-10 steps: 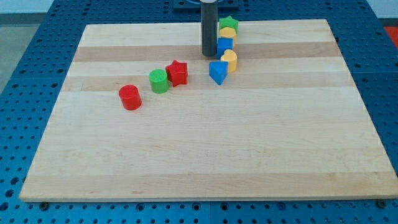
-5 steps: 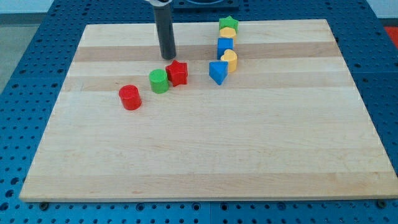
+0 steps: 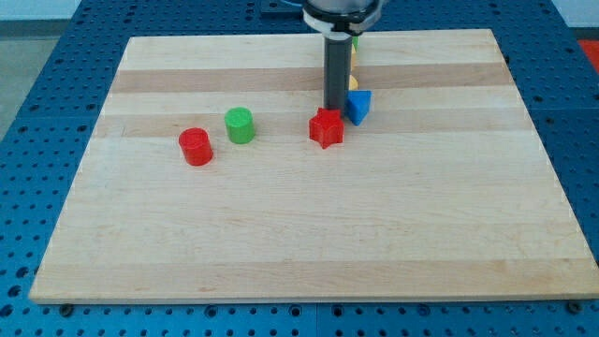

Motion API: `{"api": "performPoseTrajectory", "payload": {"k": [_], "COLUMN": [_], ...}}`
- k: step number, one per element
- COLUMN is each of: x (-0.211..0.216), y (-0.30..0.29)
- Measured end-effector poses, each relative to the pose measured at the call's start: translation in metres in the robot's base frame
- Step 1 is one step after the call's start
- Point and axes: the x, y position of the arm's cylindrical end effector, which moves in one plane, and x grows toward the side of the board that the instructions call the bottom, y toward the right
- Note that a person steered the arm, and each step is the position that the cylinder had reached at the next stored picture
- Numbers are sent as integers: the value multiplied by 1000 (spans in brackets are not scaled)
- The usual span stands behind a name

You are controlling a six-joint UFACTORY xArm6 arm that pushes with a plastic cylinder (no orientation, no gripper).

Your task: Move the blue triangle right to the yellow heart

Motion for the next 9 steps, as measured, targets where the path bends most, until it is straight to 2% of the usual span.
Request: {"api": "performPoseTrajectory", "payload": {"k": [2,3,4,7,9], "x": [2,36,47,8,7], "y": [39,41,72,75,72]}}
